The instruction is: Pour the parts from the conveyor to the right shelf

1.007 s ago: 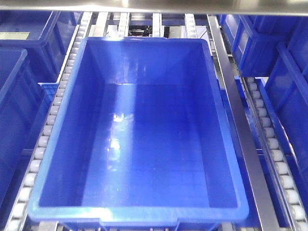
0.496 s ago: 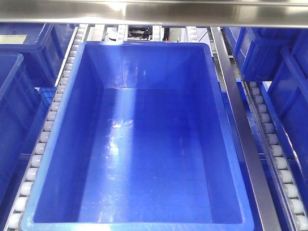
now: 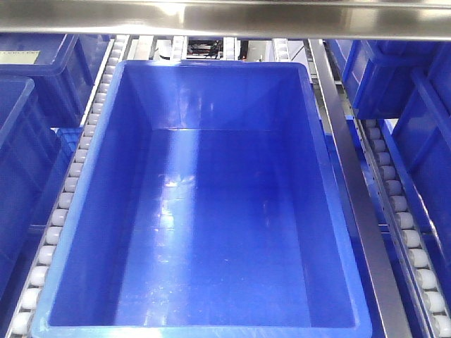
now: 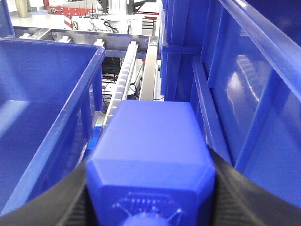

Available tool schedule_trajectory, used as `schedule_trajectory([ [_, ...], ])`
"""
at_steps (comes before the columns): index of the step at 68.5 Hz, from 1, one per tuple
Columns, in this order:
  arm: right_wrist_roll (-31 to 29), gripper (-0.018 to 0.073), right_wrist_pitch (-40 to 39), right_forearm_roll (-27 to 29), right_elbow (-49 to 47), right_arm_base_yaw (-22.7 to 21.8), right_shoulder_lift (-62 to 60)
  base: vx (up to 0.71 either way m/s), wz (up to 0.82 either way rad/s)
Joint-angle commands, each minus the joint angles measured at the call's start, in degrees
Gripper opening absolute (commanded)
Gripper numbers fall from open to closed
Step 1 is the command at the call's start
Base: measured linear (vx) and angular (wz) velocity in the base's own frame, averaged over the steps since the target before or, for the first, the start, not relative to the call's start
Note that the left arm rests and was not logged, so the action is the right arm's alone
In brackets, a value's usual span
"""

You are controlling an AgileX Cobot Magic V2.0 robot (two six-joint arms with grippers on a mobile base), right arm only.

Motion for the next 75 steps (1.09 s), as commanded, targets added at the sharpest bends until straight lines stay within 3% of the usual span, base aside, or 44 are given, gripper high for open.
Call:
schedule_trajectory([
  [1,-0.4,-0.0008,-4.8,0.2,-1.6,-0.3,0.8,0.00,0.00],
  [36,-0.5,-0.0008,-5.8,1.9,-1.6,-0.3,0.8,0.00,0.00],
  [47,-6.2,-0.0008,-11.2,6.0,-1.9,-0.3,1.5,0.00,0.00],
  [55,-8.8,-0.0008,-10.3,7.4,-4.7,-0.3,5.5,0.00,0.00],
  [75,-8.9,-0.0008,-10.4,7.6,-14.1,7.3,19.0,0.00,0.00],
])
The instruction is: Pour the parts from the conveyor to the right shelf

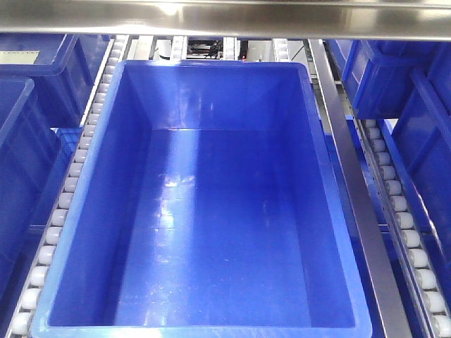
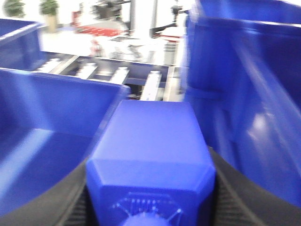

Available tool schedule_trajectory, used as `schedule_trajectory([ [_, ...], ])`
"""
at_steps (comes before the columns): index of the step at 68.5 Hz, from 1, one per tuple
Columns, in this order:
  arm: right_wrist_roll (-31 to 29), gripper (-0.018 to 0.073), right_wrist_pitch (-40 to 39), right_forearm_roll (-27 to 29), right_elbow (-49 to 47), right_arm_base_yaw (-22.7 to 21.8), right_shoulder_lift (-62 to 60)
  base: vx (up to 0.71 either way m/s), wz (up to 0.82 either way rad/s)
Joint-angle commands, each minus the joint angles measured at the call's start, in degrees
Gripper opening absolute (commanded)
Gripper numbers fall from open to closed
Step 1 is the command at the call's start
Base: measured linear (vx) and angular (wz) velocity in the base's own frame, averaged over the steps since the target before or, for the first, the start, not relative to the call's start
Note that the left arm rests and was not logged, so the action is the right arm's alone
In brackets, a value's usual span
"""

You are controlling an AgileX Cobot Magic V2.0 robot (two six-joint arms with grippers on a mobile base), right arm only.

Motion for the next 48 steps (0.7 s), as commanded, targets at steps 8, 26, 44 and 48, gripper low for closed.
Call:
schedule_trajectory([
  [8,-0.6,-0.0008,-2.7,0.3,-6.8,7.4,12.6,0.00,0.00],
  [26,2.1,-0.0008,-1.0,0.3,-13.7,20.9,32.1,0.00,0.00],
  [44,4.3,-0.0008,-0.9,0.4,-22.1,30.8,51.2,0.00,0.00],
  [48,4.9,-0.0008,-0.5,0.2,-24.9,32.5,55.2,0.00,0.00],
])
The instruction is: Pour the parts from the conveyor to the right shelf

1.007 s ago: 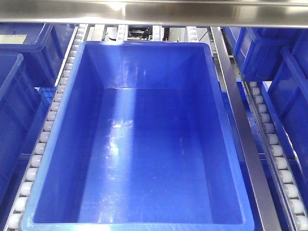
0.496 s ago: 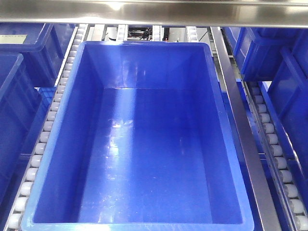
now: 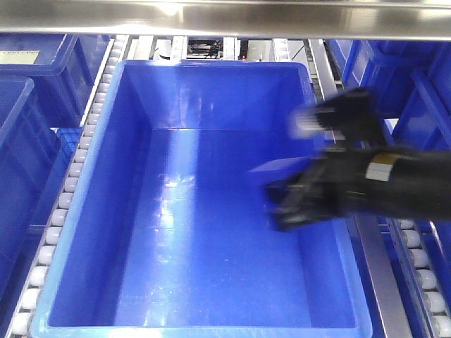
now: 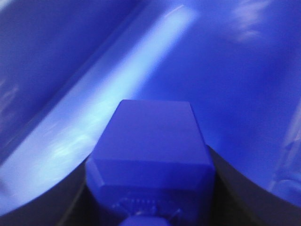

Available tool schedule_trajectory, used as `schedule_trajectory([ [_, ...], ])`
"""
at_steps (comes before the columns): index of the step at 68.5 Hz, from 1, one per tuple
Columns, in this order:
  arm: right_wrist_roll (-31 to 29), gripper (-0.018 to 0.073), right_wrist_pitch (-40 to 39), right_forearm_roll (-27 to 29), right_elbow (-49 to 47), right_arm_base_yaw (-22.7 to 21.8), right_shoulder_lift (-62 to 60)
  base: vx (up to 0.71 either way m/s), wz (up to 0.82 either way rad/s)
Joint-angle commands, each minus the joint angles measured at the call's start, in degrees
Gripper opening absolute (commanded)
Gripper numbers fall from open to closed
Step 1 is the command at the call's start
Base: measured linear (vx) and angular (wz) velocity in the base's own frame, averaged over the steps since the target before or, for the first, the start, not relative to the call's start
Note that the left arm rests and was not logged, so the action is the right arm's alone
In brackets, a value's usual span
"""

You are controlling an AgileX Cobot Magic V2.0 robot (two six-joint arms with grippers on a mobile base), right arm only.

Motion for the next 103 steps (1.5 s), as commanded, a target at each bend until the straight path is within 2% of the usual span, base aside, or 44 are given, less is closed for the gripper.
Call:
schedule_trajectory([
  [1,1.2,-0.0008,-3.0,0.3,-5.9,2.8,4.3,0.00,0.00],
  [15,5.4,-0.0008,2.5,-1.6,-17.1,6.2,17.5,0.00,0.00],
  [39,16.4,-0.0008,21.3,-12.7,-35.2,6.3,34.7,0.00,0.00],
  [55,17.3,-0.0008,28.3,-14.5,-43.0,6.2,42.8,0.00,0.00],
  [76,17.3,0.0005,32.6,-14.5,-48.4,6.2,48.4,0.00,0.00],
  [86,17.3,0.0098,33.1,-14.5,-49.5,6.2,48.4,0.00,0.00],
  [103,18.7,0.0482,32.3,-14.7,-50.5,6.2,48.2,0.00,0.00],
])
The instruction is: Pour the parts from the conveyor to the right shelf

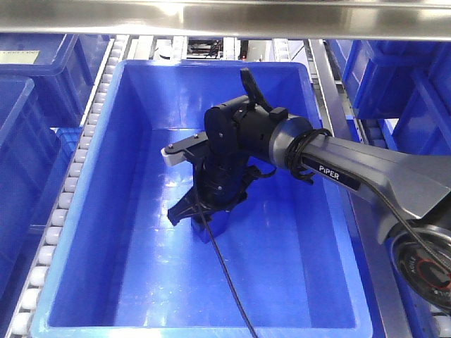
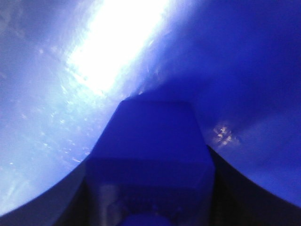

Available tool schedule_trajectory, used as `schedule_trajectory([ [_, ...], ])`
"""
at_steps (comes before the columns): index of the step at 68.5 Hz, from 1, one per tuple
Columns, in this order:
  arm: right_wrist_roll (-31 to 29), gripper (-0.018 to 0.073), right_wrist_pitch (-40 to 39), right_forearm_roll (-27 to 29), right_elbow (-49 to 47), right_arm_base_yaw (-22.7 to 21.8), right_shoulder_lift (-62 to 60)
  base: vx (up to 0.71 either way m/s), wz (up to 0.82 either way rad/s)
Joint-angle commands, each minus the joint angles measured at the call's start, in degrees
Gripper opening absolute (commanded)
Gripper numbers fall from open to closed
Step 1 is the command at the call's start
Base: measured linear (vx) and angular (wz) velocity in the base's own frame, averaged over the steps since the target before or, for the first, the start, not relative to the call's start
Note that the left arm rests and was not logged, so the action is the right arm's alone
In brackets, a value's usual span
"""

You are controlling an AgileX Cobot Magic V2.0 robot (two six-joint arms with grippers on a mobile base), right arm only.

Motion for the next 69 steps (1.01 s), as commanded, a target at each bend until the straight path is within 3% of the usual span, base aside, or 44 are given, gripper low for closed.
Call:
schedule_trajectory([
  [1,1.3,0.0512,-1.8,-0.5,-1.8,-0.3,-3.5,0.00,0.00],
  [12,1.7,0.0646,-3.7,-0.6,-1.8,-0.2,-4.2,0.00,0.00],
  [31,2.5,0.0587,-12.5,-0.9,-0.1,-0.2,-9.1,0.00,0.00],
  [46,8.8,0.0404,-32.0,-5.0,14.1,-0.2,-18.5,0.00,0.00],
  [60,8.7,-0.0020,-41.4,-5.5,25.4,-0.3,-27.5,0.00,0.00],
  [69,8.7,-0.0011,-45.9,-6.5,31.6,-0.3,-33.1,0.00,0.00],
])
